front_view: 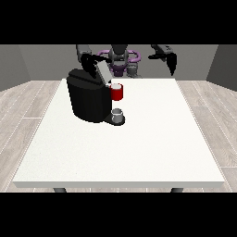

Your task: Insert the coffee pod into the coffee machine and close the lid

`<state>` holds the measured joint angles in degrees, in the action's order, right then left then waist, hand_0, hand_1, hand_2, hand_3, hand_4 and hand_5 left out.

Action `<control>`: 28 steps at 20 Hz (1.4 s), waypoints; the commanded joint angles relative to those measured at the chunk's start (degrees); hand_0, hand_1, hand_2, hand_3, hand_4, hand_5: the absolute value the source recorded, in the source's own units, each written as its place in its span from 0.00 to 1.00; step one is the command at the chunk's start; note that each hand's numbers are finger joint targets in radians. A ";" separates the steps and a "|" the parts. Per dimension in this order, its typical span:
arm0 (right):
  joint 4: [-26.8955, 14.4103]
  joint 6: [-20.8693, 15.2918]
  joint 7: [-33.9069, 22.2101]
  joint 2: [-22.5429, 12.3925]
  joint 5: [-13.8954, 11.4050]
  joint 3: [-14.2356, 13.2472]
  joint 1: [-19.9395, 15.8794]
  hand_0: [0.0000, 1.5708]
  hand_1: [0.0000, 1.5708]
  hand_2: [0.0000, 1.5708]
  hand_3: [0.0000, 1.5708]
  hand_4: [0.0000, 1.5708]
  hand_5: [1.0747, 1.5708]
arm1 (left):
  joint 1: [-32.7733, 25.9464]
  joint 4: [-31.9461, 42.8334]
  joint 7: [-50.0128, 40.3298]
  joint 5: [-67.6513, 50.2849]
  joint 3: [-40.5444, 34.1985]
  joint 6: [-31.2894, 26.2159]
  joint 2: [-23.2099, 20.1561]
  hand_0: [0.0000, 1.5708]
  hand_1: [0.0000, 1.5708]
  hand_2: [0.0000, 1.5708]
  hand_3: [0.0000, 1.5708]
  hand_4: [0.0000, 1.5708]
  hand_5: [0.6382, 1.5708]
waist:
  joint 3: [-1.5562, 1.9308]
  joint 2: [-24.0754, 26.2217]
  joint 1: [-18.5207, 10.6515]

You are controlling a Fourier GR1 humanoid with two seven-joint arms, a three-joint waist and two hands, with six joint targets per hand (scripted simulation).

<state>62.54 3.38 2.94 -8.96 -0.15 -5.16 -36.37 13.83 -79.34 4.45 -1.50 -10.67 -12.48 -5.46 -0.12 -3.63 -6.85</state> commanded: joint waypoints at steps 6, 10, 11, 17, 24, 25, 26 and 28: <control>-5.63 0.92 4.07 -1.16 -1.53 -0.55 -1.41 0.00 0.00 0.00 0.00 0.00 1.00 | 1.13 -2.54 -2.70 -1.02 1.09 1.90 0.70 0.00 0.00 0.00 0.00 0.02 1.00 | 0.14 -1.15 -1.60; -3.63 -0.14 1.47 0.84 -3.09 1.95 -3.50 0.00 0.00 0.00 0.00 0.05 1.00 | 1.07 3.27 2.26 -1.65 -2.07 -0.43 -3.47 0.00 0.00 0.00 0.00 0.12 1.00 | 0.11 -2.36 -0.10; -4.63 -0.06 1.25 0.01 -3.02 1.07 -5.73 0.00 0.00 0.00 0.00 0.12 1.00 | 0.84 2.50 2.92 -0.76 -0.61 -0.14 -2.67 0.00 0.00 0.00 0.00 0.11 1.00 | 0.12 -2.53 -0.95; -3.80 -2.89 -3.05 3.87 -6.11 4.45 -8.70 0.00 0.00 0.00 0.00 0.04 1.00 | 0.62 3.88 1.81 -0.92 0.47 0.61 -1.37 0.00 0.00 0.00 0.00 0.11 1.00 | 0.11 0.04 -1.46; -6.00 -1.91 -2.32 3.74 -7.91 4.90 -9.17 0.00 0.00 0.00 0.00 0.07 1.00 | -0.42 -0.29 1.77 2.42 5.46 4.33 2.56 0.00 0.00 0.00 0.00 0.12 1.00 | 0.12 2.22 -1.23; -6.04 -1.98 1.54 3.03 -8.36 4.46 -8.82 0.00 0.00 0.00 0.00 0.09 1.00 | -0.98 0.00 4.80 0.41 3.03 0.90 -0.88 0.00 0.00 0.00 0.00 0.13 1.00 | 0.12 0.22 -2.13; -5.79 -0.63 -0.54 2.65 -7.02 3.62 -8.74 0.00 0.00 0.00 0.00 0.07 1.00 | -3.89 -0.69 4.97 0.44 4.59 0.86 1.05 0.00 0.00 0.00 0.00 0.12 1.00 | 0.12 2.20 -2.12; -4.65 -0.09 -3.87 3.29 -5.65 2.76 -15.01 0.00 0.00 0.00 0.00 0.08 1.00 | 1.65 2.53 7.86 -0.17 2.46 1.53 0.13 0.00 0.00 0.00 0.00 0.09 1.00 | 0.11 -0.55 -0.69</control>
<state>57.43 2.00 1.56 -5.47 -7.33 -0.92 -46.87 14.27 -77.66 9.33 -1.47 -8.15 -10.93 -5.64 0.00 -3.45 -7.96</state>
